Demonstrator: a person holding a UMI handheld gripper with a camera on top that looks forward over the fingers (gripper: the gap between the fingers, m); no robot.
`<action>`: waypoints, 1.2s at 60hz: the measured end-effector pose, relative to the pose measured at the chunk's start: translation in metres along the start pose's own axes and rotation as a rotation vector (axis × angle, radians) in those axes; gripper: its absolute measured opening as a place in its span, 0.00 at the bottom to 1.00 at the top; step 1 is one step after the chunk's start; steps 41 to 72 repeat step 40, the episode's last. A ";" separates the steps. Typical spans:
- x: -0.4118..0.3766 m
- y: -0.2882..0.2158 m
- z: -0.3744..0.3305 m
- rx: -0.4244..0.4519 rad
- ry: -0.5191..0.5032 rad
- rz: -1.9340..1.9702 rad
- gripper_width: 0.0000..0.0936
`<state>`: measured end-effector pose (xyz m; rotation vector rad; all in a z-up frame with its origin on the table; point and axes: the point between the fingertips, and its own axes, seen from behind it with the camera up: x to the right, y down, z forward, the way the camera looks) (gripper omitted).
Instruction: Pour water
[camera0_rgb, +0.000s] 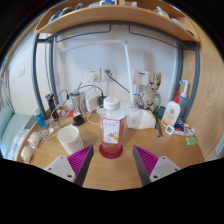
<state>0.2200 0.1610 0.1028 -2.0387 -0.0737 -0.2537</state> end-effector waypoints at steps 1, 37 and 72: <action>0.001 0.000 -0.005 -0.006 -0.001 -0.005 0.86; 0.006 -0.018 -0.086 -0.028 0.018 0.006 0.85; 0.002 -0.018 -0.087 -0.028 0.010 0.008 0.84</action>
